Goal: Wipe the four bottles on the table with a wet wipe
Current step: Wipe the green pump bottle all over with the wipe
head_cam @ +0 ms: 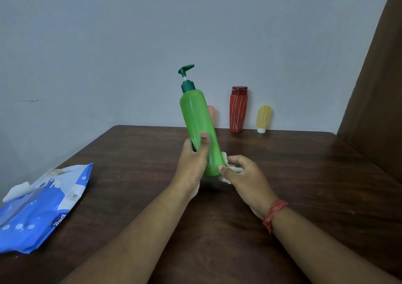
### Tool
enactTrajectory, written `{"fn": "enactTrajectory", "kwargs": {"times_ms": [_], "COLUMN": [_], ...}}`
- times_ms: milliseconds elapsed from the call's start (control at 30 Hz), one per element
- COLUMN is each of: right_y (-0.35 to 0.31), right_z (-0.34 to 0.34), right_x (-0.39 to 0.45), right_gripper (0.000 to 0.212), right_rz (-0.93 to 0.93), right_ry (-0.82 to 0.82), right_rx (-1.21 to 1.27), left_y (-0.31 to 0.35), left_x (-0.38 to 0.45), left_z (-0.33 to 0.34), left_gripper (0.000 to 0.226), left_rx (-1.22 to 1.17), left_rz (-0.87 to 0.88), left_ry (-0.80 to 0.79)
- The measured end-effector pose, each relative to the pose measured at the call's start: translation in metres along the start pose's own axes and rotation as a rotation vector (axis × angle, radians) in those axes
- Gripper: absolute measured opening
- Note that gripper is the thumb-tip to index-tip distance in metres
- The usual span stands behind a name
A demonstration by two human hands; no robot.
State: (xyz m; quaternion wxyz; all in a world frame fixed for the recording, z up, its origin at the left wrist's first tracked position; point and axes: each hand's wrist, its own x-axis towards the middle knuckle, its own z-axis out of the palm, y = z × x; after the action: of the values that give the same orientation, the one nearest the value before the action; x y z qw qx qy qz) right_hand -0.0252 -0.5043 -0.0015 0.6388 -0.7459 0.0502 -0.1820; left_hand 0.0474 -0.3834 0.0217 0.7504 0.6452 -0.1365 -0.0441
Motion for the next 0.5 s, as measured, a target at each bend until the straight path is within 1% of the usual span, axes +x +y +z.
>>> {"fn": "enactTrajectory", "kwargs": {"times_ms": [67, 167, 233, 333, 500], "right_y": [-0.001, -0.001, -0.001, -0.001, 0.0], "right_z": [-0.002, -0.006, -0.006, -0.003, -0.008], "right_x": [0.001, 0.002, 0.001, -0.001, 0.002], "right_gripper": [0.014, 0.015, 0.015, 0.017, 0.017], "right_rz": [0.003, 0.022, 0.042, 0.061, 0.112], "right_ry": [0.018, 0.015, -0.01, -0.039, 0.003], "right_rx": [0.093, 0.204, 0.24, 0.246, 0.379], "left_y": [0.002, 0.0, -0.001, -0.003, -0.006], "left_x": [-0.001, -0.001, 0.0, 0.003, 0.007], "left_z": [-0.004, -0.008, -0.008, -0.011, -0.021], "left_gripper": [0.069, 0.073, 0.072, 0.071, 0.075], "left_rx": [-0.086, -0.216, -0.312, -0.378, -0.563], "left_rz": [0.001, -0.024, -0.054, -0.101, -0.215], "left_ry": [-0.015, 0.071, 0.079, 0.012, -0.23]}}
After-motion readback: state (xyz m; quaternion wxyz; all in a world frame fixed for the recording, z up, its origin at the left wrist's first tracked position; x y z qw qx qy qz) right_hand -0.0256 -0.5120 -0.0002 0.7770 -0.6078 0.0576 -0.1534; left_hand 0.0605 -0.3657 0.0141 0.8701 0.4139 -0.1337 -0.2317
